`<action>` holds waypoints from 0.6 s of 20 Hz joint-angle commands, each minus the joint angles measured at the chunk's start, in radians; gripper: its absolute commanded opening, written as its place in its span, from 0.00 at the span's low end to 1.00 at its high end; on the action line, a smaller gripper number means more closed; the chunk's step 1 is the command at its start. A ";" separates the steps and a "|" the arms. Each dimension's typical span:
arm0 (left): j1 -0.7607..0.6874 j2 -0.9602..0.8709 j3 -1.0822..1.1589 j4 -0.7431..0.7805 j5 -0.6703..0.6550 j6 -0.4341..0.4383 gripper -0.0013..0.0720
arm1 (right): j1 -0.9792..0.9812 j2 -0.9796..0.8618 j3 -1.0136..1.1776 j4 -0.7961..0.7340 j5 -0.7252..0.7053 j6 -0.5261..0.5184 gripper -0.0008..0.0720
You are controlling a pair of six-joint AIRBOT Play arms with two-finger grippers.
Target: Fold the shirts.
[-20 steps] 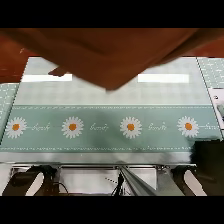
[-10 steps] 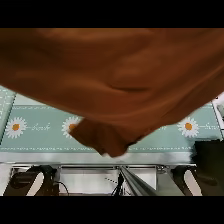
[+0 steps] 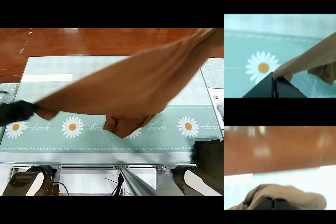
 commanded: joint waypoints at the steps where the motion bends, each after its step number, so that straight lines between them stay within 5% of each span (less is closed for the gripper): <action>1: 0.001 -0.045 -0.251 -0.098 0.114 -0.013 0.04 | 0.017 -0.225 0.001 0.105 0.095 -0.006 0.04; 10: 0.001 -0.150 -0.349 -0.172 0.219 0.019 0.04 | 0.174 -0.511 0.001 0.112 0.034 -0.006 0.05; 11: 0.001 -0.150 -0.349 -0.172 0.219 0.020 0.04 | 0.171 -0.511 0.001 0.112 0.051 -0.007 0.10; 12: 0.001 -0.150 -0.349 -0.172 0.219 0.039 0.04 | 0.156 -0.502 0.002 0.119 0.089 -0.026 0.29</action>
